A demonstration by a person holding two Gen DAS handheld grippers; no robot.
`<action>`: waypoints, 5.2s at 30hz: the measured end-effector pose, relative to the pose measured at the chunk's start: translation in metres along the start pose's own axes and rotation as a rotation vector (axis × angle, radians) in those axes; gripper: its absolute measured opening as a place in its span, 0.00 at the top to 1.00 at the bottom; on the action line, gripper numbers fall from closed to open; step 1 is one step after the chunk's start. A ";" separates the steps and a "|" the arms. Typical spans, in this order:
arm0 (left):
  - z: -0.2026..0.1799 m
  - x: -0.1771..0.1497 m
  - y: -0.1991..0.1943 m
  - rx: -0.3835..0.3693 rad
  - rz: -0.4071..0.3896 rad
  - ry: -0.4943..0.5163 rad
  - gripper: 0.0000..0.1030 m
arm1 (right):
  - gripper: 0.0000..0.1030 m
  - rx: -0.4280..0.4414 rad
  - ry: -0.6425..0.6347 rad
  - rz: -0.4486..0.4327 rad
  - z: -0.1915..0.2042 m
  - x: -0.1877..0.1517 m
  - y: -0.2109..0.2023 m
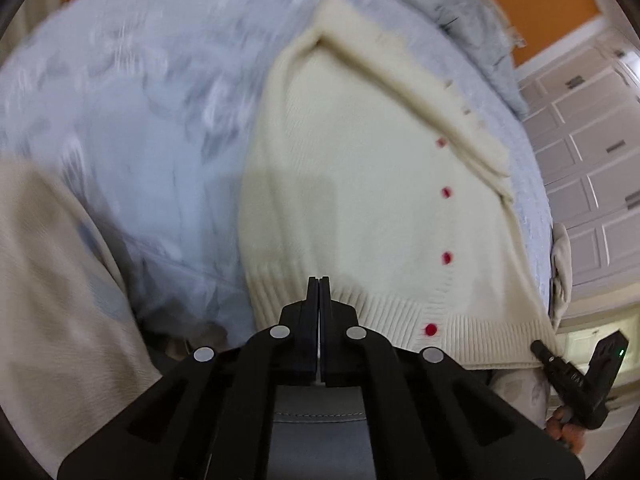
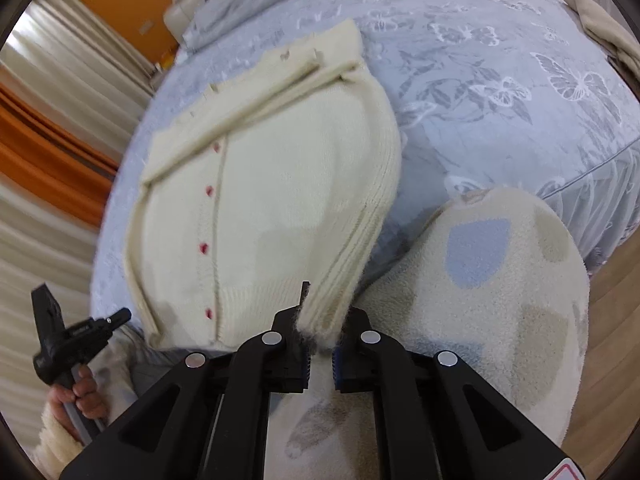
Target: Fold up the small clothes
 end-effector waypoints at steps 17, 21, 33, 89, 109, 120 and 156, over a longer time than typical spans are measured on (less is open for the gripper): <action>0.016 0.007 -0.039 -0.020 0.040 -0.140 0.84 | 0.95 0.053 -0.015 -0.088 0.000 0.000 -0.031; -0.018 0.003 -0.013 0.032 0.057 -0.003 0.18 | 0.94 0.055 0.000 -0.083 -0.002 0.000 -0.028; 0.023 -0.034 0.056 0.172 0.275 -0.239 0.87 | 0.94 0.070 0.035 -0.048 -0.004 -0.002 -0.017; -0.016 0.169 0.131 0.196 -0.095 0.061 0.83 | 0.90 -0.051 -0.020 -0.109 0.011 0.174 0.165; -0.034 0.202 0.166 0.256 -0.103 0.143 0.81 | 0.88 -0.102 0.029 -0.163 -0.001 0.205 0.168; 0.003 0.152 0.078 0.103 -0.151 -0.013 0.47 | 0.47 -0.112 0.050 -0.191 -0.010 0.159 0.129; 0.031 0.045 0.051 0.269 -0.137 0.131 0.35 | 0.84 -0.182 0.235 -0.206 -0.038 0.088 0.073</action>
Point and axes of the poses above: each gripper's, at about its wrist camera, not at the fingertips, and y roughly the way its jaws point, z to its left, x to its top, the point moved 5 cm from there along y, roughly the way its jaws point, and after that the axes turned 9 degrees about -z, right-handed, at the moved point
